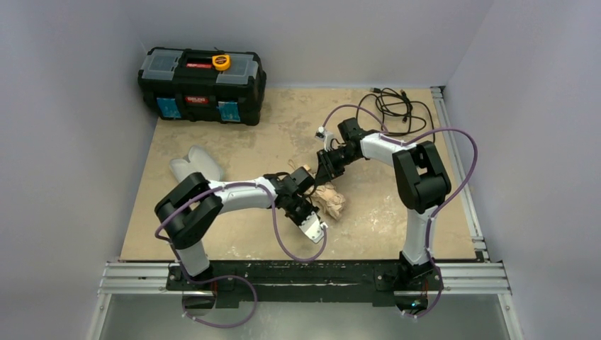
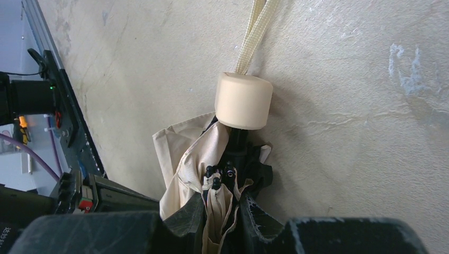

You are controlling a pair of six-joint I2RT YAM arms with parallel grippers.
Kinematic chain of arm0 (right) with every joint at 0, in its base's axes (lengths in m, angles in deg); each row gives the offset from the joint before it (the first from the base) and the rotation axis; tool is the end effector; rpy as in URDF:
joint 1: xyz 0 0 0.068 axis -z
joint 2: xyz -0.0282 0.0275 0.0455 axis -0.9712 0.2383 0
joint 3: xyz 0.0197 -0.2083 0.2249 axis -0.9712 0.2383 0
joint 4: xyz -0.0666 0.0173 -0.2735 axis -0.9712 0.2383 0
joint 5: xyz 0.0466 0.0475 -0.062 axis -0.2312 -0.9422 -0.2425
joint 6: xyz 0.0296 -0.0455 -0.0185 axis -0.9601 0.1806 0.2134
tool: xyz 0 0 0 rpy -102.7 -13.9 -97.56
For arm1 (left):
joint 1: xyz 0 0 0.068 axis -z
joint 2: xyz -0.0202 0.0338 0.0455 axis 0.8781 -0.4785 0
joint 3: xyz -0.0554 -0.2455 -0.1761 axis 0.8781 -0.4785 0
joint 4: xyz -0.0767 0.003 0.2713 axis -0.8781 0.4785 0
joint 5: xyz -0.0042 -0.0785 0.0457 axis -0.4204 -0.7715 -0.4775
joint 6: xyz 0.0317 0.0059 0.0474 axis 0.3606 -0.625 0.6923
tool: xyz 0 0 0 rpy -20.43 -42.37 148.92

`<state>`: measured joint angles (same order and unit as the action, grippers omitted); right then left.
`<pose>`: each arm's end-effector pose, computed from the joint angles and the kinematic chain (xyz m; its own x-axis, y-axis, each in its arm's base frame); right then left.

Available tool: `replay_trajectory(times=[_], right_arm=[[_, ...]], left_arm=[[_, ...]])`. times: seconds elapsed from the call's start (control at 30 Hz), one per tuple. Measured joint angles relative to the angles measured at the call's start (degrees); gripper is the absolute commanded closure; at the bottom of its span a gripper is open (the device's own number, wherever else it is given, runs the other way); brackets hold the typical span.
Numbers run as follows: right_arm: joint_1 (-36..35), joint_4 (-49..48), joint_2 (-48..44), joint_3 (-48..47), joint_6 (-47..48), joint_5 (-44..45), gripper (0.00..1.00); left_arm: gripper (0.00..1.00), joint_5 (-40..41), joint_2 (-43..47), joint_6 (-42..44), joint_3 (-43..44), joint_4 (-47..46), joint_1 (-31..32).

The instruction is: Open the umbrella

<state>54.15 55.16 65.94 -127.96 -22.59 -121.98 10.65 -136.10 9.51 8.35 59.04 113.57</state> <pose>0.3817 0.1856 0.1620 -0.8087 -0.4082 -0.4235 -0.5875 0.5248 0.6160 0.1990 -0.2866 0.1669 0.6825 0.5427 -0.4895 0.7129 -0.6420 0.2822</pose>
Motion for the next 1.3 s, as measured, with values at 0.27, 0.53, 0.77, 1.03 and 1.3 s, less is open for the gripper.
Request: replay_trajectory(times=[0.27,0.53,0.77,1.03,1.3], right_arm=[[0.00,0.46,-0.07,0.28,0.83,-0.39,1.00],[-0.09,0.39,-0.90,1.55,0.72,-0.50,1.00],[-0.13,0.44,-0.90,1.55,0.74,-0.50,1.00],[-0.17,0.48,-0.90,1.53,0.94,-0.50,1.00],[-0.17,0.48,-0.90,1.53,0.94,-0.50,1.00]], left_arm=[[0.60,-0.37,8.79,-7.91,-4.33,-3.04,-1.14],[0.66,-0.57,10.08,-13.00,-1.84,-13.68,-3.04],[0.74,-1.18,3.87,-12.96,2.62,-14.75,-3.02],[0.69,-3.21,3.28,-10.38,2.45,-12.44,-2.97],[0.69,-3.13,2.25,-9.25,2.19,-11.58,-2.97]])
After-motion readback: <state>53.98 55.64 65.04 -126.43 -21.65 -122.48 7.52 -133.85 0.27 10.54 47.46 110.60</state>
